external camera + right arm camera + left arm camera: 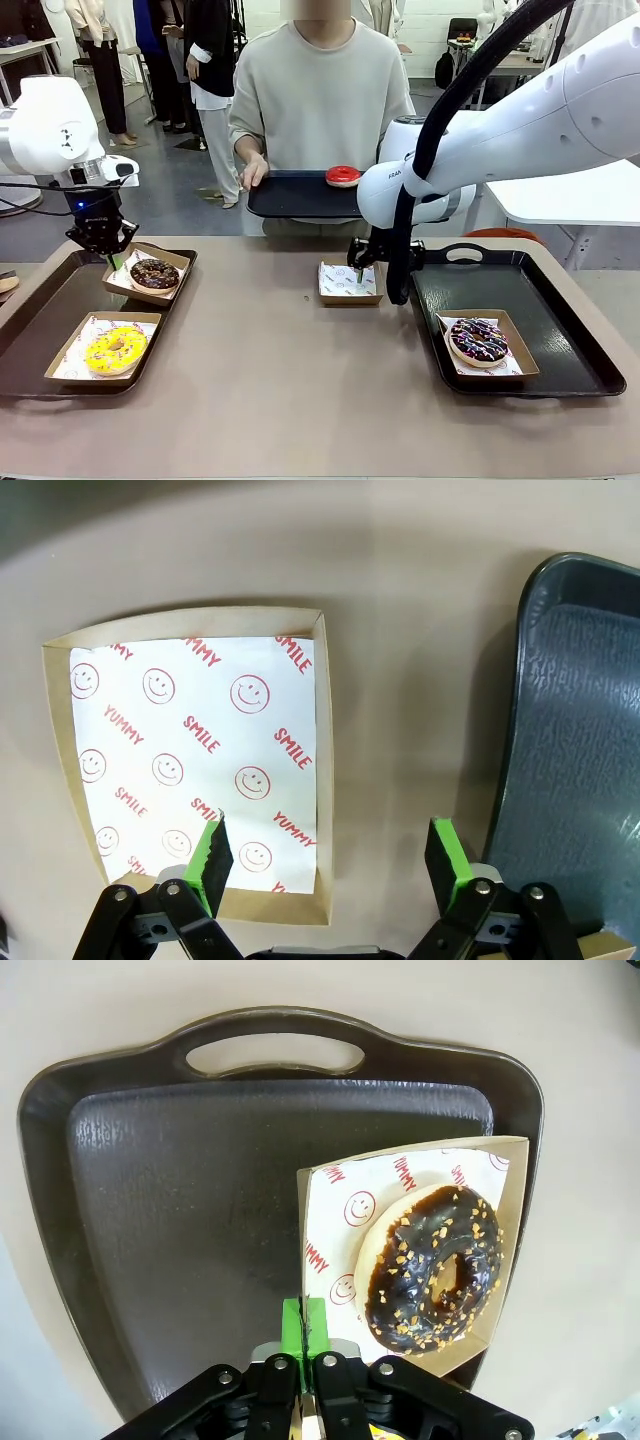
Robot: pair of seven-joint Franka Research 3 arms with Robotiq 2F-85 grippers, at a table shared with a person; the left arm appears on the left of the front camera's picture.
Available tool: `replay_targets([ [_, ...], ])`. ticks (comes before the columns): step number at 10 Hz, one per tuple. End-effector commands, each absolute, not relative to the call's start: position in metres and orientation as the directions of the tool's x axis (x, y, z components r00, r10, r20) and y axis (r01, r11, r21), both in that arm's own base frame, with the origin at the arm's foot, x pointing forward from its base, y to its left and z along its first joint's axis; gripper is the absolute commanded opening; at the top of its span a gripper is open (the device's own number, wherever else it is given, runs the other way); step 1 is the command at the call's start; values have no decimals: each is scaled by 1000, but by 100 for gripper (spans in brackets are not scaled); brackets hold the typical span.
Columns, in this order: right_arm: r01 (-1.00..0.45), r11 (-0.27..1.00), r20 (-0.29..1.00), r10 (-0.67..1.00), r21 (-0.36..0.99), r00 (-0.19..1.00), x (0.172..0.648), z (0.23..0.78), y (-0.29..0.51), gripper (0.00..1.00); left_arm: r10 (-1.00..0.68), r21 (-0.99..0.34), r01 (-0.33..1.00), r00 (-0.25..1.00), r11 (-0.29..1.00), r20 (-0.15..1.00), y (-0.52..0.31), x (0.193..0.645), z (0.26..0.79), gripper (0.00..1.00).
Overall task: Individually package the donuts and arrange them on the tray.
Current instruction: Place the picked Paper togo box on the Handle tray while simultaneously picking up another Paper togo box from the table with the other hand.
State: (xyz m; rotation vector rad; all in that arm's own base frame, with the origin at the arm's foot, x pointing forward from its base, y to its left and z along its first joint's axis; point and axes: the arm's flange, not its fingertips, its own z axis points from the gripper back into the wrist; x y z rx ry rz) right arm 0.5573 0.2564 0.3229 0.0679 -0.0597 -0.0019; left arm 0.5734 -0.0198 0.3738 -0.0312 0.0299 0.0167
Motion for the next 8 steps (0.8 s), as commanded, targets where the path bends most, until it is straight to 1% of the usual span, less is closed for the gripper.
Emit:
replay_targets([
  [1, -6, 996, 53, 2, 89, 999, 555, 317, 250, 100, 32, -9, -32, 999, 999, -43, -24, 578, 377, 1],
  [5, -9, 996, 53, 4, 88, 999, 555, 315, 252, 100, 26, -7, -27, 998, 1000, -49, -26, 578, 374, 1],
  [6, -10, 995, 51, 5, 95, 999, 555, 315, 252, 92, 20, -9, -20, 999, 1000, -48, -26, 578, 373, 1],
  [7, -6, 995, 44, 2, 98, 999, 555, 314, 252, 40, 10, -12, -11, 999, 1000, -45, -25, 578, 372, 52],
  [8, -1, 995, 43, -3, 99, 999, 555, 314, 251, 32, 9, -13, -9, 999, 1000, -49, -25, 578, 372, 53],
])
